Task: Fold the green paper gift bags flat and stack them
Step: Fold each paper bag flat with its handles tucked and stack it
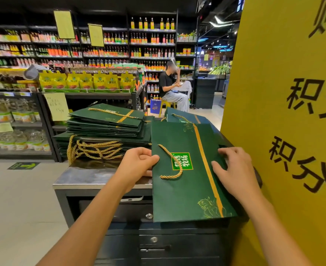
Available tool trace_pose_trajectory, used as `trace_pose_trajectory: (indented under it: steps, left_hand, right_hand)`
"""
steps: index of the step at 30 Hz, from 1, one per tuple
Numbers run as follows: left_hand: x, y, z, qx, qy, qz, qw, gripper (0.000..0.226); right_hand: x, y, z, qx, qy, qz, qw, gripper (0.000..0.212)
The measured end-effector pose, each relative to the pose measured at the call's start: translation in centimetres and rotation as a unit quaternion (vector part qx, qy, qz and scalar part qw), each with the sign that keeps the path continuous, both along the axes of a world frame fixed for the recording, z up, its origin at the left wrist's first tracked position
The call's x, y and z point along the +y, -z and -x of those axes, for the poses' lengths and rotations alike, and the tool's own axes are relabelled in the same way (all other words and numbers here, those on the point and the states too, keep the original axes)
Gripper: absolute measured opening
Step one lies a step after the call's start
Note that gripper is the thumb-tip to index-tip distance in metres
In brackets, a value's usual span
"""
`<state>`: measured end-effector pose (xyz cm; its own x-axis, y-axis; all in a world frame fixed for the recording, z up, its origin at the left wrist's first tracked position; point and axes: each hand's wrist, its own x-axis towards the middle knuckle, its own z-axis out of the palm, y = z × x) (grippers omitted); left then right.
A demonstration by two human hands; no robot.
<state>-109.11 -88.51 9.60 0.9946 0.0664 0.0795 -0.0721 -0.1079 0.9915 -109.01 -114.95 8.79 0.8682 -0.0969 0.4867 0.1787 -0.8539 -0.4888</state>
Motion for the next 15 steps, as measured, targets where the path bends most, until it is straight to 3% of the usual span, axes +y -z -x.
trace_pose_trajectory:
  steps: [3, 6, 10, 15]
  left_hand:
    - [0.3, 0.4, -0.2, -0.007, 0.003, -0.007, 1.000, 0.013]
    - [0.5, 0.7, -0.2, -0.017, 0.005, -0.018, 1.000, 0.013]
    - [0.8, 0.9, -0.3, -0.026, 0.005, -0.019, 0.999, 0.014]
    - [0.8, 1.0, -0.6, -0.024, 0.005, -0.026, 0.999, 0.011]
  right_hand:
    - [3.0, -1.3, 0.0, -0.059, -0.080, -0.020, 0.995, 0.033]
    - [6.9, -2.7, -0.7, -0.014, -0.175, -0.074, 0.982, 0.034]
    - [10.5, -2.6, -2.9, -0.001, -0.184, -0.015, 0.983, 0.041]
    - [11.2, -1.1, -4.4, -0.039, -0.177, -0.068, 0.981, 0.005]
